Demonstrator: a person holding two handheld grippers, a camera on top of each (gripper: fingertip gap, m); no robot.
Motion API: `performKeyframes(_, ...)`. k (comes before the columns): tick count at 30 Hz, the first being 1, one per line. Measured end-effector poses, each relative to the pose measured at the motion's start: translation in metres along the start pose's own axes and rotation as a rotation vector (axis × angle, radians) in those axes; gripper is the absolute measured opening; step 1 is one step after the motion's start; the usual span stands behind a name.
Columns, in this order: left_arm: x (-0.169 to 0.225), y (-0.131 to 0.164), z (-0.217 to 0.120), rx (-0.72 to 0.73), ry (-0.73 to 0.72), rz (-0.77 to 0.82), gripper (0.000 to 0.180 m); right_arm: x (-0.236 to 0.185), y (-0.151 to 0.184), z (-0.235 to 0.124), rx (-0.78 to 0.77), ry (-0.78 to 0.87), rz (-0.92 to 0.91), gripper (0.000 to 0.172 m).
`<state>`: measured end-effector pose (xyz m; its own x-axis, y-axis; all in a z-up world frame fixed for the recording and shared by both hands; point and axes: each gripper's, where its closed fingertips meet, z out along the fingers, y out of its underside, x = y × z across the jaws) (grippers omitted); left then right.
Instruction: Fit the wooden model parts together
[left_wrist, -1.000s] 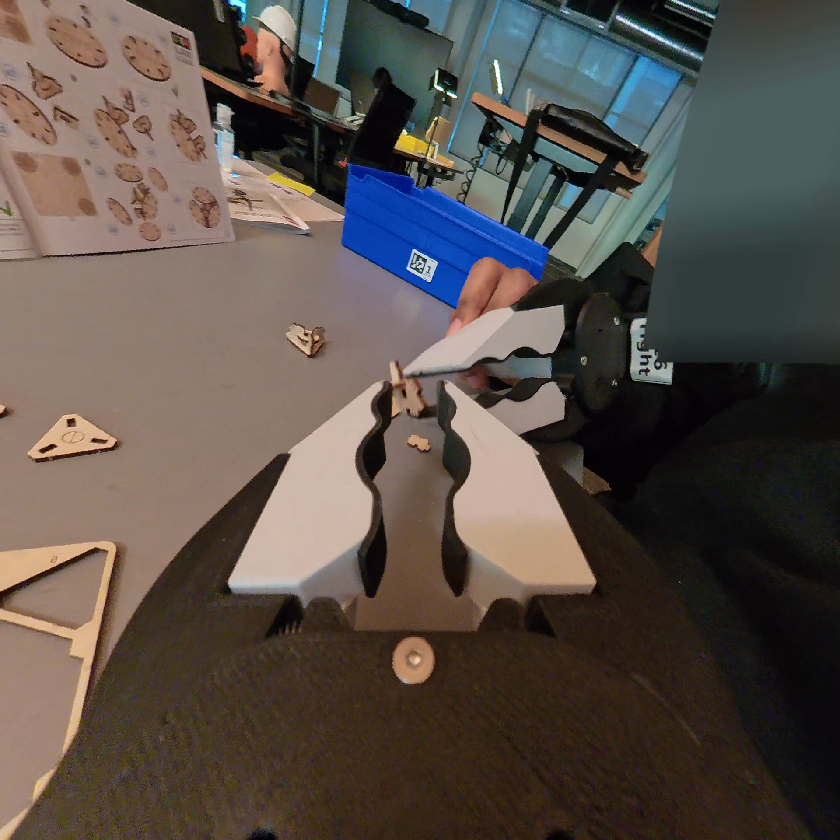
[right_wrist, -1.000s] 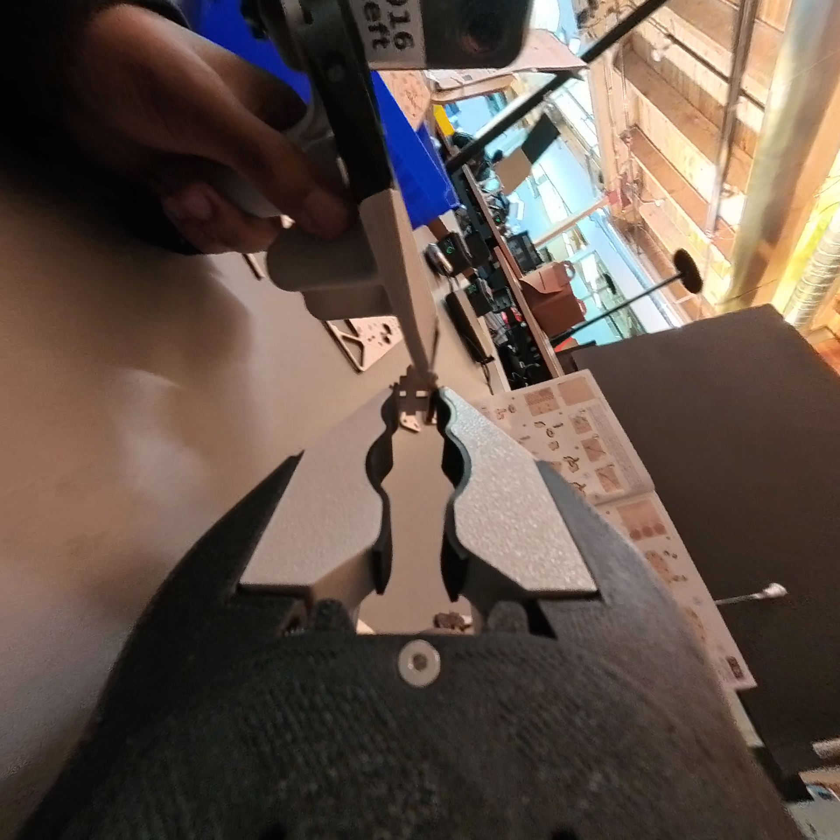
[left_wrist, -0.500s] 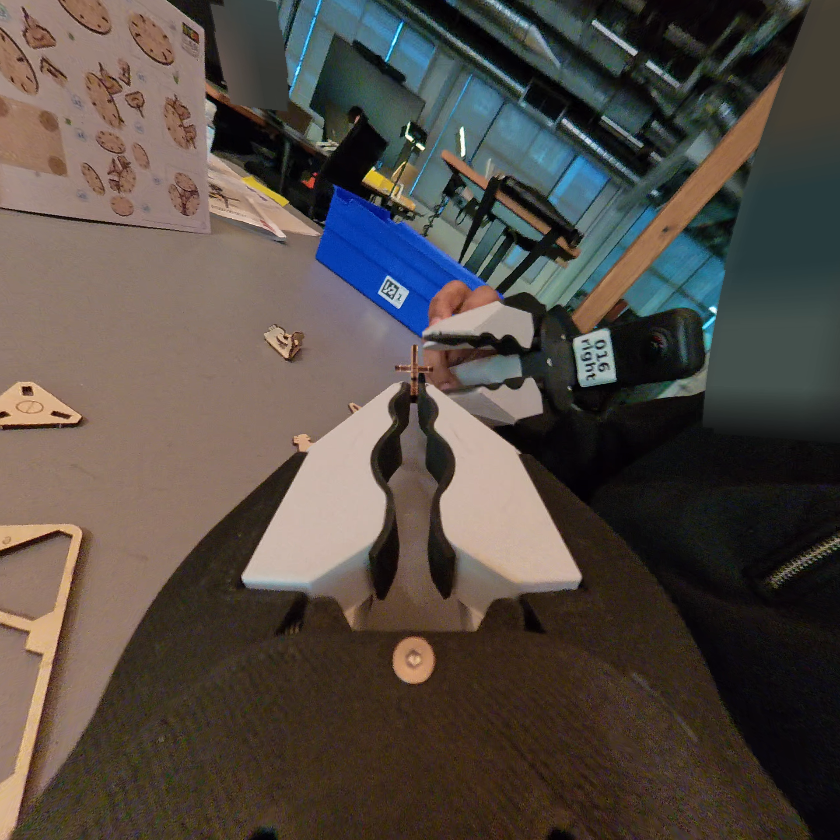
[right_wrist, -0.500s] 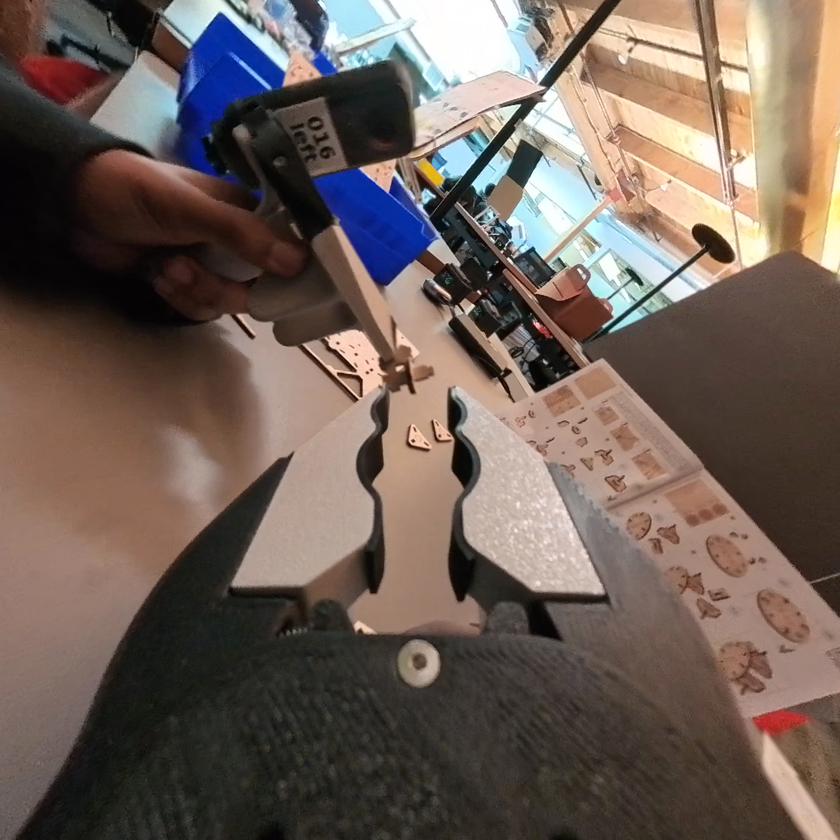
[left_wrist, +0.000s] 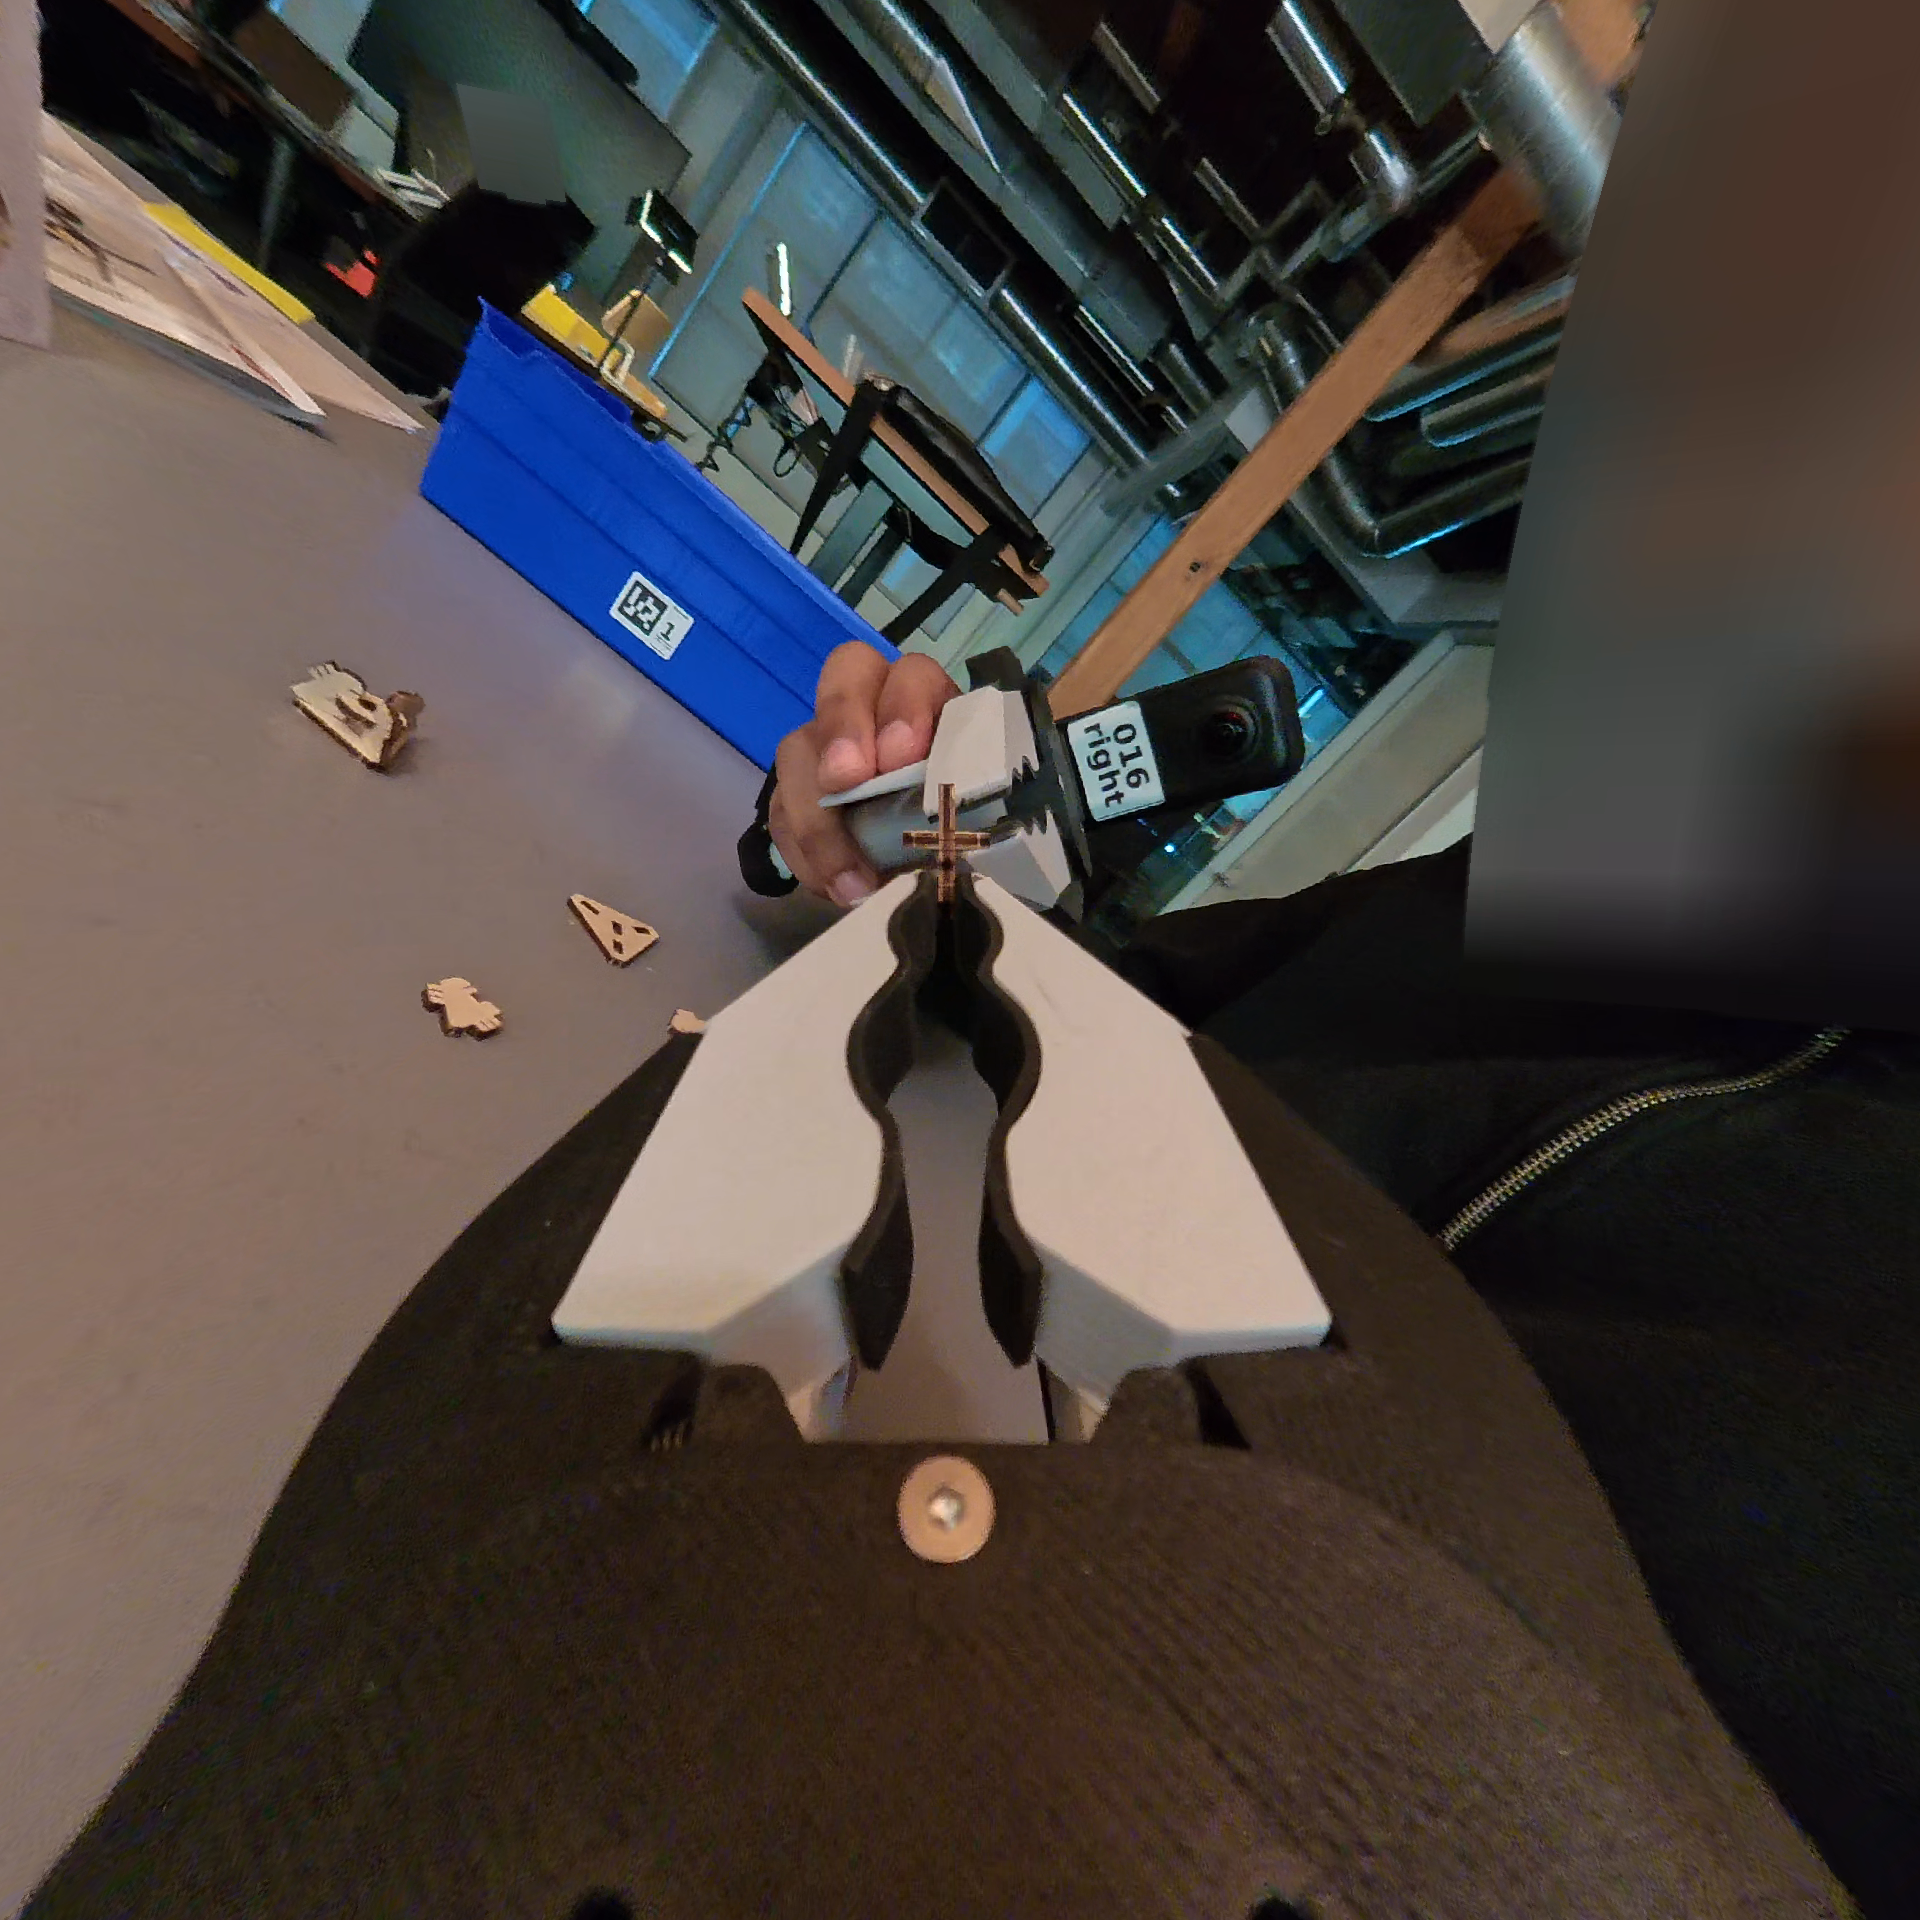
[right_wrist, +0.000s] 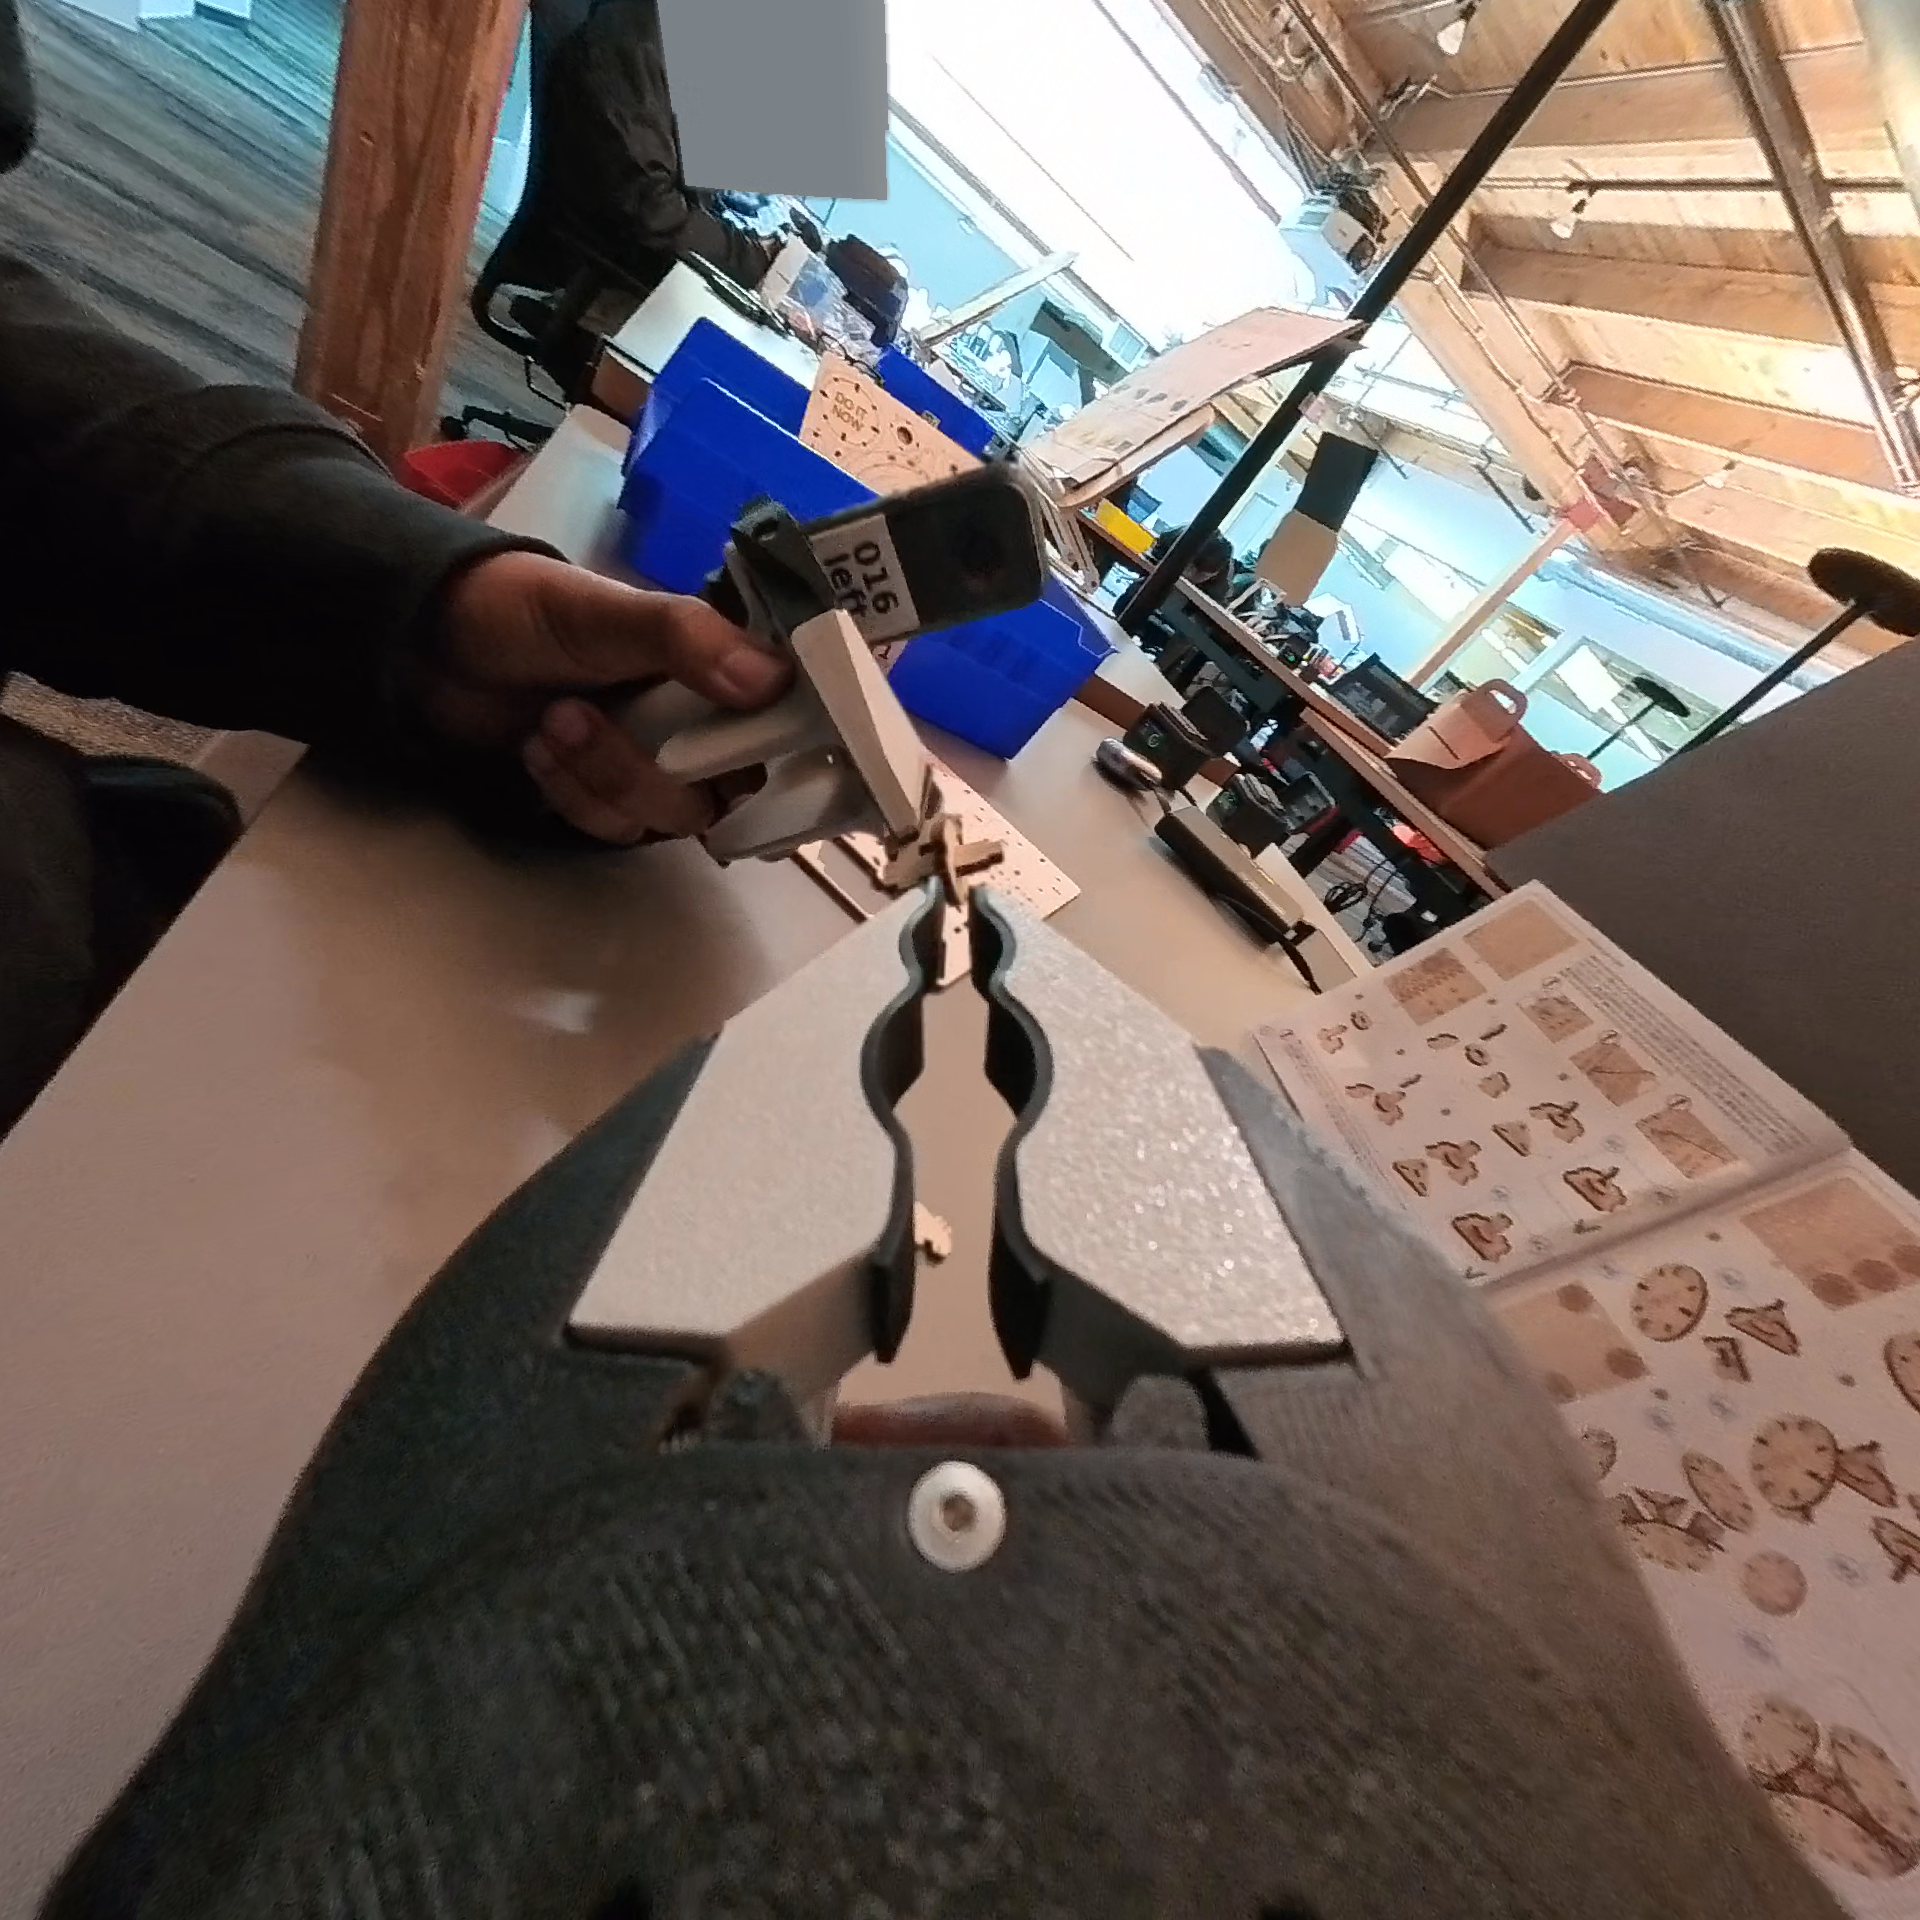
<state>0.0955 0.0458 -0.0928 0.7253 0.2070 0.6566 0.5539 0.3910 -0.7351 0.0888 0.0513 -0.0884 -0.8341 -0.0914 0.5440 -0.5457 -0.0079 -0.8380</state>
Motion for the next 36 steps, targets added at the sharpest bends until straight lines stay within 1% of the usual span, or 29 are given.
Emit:
performKeyframes(3, 0.0, 0.001, 0.0, -0.004, 0.018, -0.035, 0.0, -0.003, 0.0, 0.0, 0.0, -0.017, 0.001, 0.002)
performKeyframes(6, -0.002, 0.002, 0.0, -0.008, 0.017, -0.049, 0.0, -0.007, 0.0, 0.0, 0.004, -0.045, 0.018, 0.005)
performKeyframes(9, -0.002, 0.003, 0.001, -0.018, 0.023, -0.062, 0.0, -0.005, 0.001, 0.0, 0.0, -0.039, 0.018, 0.0)
performKeyframes(12, -0.002, 0.005, 0.001, -0.03, 0.032, -0.079, 0.0, -0.006, 0.001, -0.001, 0.002, -0.048, 0.028, 0.0)
performKeyframes(19, -0.003, 0.006, 0.001, -0.038, 0.036, -0.097, 0.0, -0.005, 0.002, 0.0, -0.006, -0.033, 0.016, 0.0)
performKeyframes(22, -0.004, 0.003, 0.001, -0.017, 0.025, -0.085, 0.0, 0.0, 0.005, 0.002, -0.027, -0.005, 0.011, 0.0)
performKeyframes(23, -0.005, 0.002, 0.0, -0.005, 0.016, -0.078, 0.002, 0.002, 0.006, 0.003, -0.034, 0.012, 0.011, 0.0)
performKeyframes(25, -0.008, -0.002, 0.0, 0.02, -0.006, -0.079, 0.018, 0.006, 0.007, 0.004, -0.04, 0.036, 0.032, 0.0)
performKeyframes(28, -0.006, -0.001, 0.002, 0.024, 0.016, -0.099, 0.009, 0.004, 0.008, 0.007, -0.04, 0.025, 0.085, 0.0)
performKeyframes(31, -0.013, -0.002, 0.001, 0.039, -0.047, -0.081, 0.0, 0.01, 0.016, 0.008, -0.082, 0.058, 0.071, 0.0)
performKeyframes(34, -0.015, -0.011, -0.006, 0.098, -0.052, -0.086, 0.0, 0.031, 0.024, 0.002, -0.127, 0.149, 0.074, 0.0)
performKeyframes(36, -0.014, -0.009, -0.004, 0.089, -0.05, -0.078, 0.0, 0.044, 0.033, -0.004, -0.169, 0.191, 0.108, 0.0)
